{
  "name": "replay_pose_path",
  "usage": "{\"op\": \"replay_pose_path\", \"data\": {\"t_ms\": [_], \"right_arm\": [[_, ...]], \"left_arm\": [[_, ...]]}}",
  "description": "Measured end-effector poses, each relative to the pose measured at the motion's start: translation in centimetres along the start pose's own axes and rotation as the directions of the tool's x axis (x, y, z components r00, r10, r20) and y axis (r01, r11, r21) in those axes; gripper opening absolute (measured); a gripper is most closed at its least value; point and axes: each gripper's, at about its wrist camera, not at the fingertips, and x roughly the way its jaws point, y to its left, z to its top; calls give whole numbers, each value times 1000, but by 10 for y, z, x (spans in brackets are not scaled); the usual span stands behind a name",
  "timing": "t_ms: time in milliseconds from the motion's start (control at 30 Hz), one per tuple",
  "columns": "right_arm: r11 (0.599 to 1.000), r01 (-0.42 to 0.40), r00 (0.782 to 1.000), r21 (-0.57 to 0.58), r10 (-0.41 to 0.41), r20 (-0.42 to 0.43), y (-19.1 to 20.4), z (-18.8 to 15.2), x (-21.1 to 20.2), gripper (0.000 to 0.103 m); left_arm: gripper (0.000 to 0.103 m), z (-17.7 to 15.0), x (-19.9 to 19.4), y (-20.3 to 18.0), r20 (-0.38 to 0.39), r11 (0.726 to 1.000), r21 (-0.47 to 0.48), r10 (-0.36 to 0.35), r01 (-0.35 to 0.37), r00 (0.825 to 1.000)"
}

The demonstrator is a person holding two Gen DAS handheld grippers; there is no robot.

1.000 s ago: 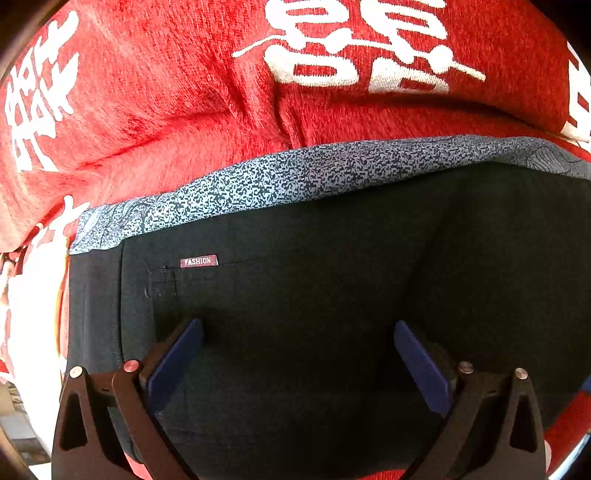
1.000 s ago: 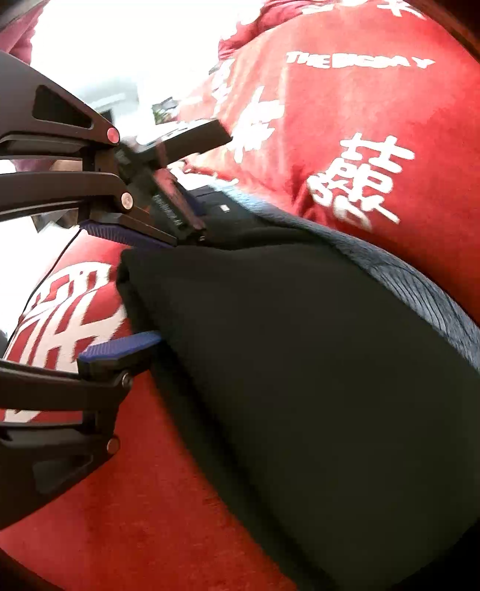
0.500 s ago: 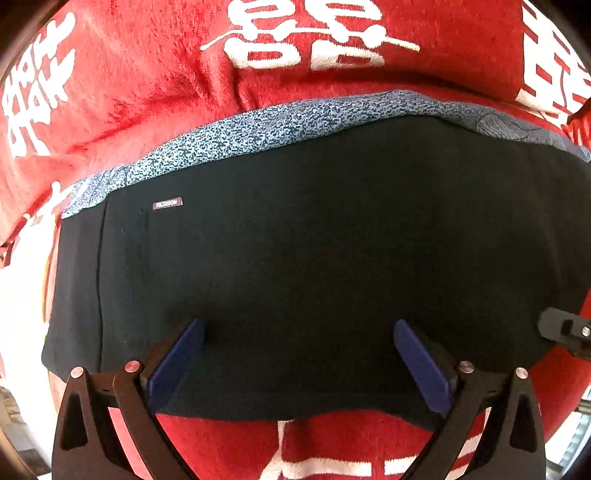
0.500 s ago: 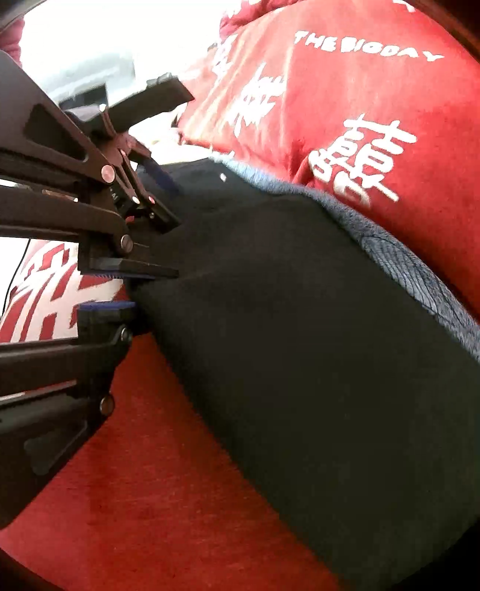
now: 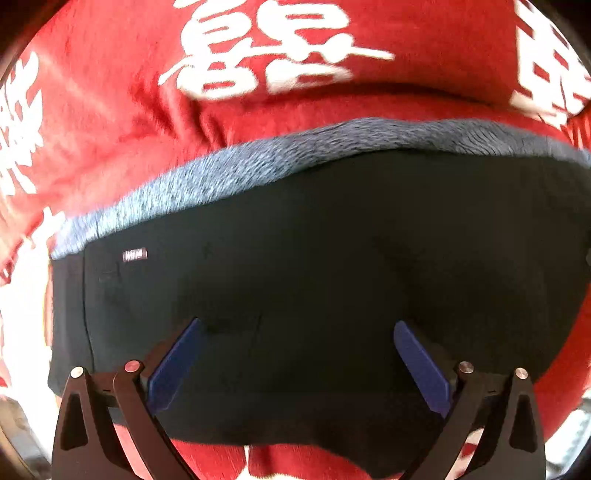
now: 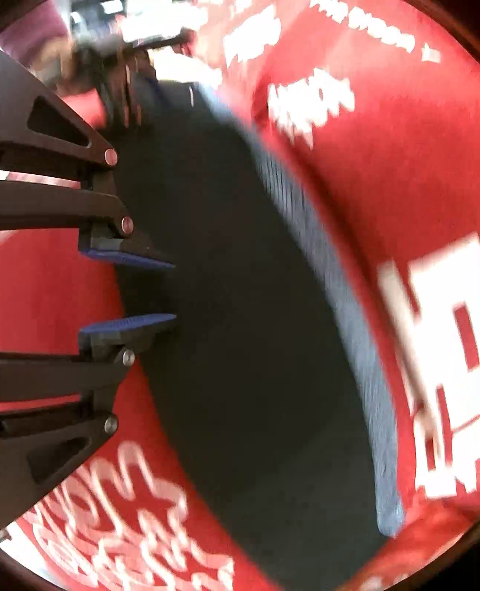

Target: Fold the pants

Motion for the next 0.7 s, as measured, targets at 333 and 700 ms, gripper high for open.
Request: {"op": "replay_pose_path", "data": {"t_ms": [333,700], "right_arm": [[964,-116,993,-239,111,-33,83,64,38,24],[987,39,996,-157,-27,79,40,128,64,23]], "left_arm": [[103,88,7,-21,92,995,-76,69,-62,993],[103,123,39,4,74,980,-177,108,-94,991]]}}
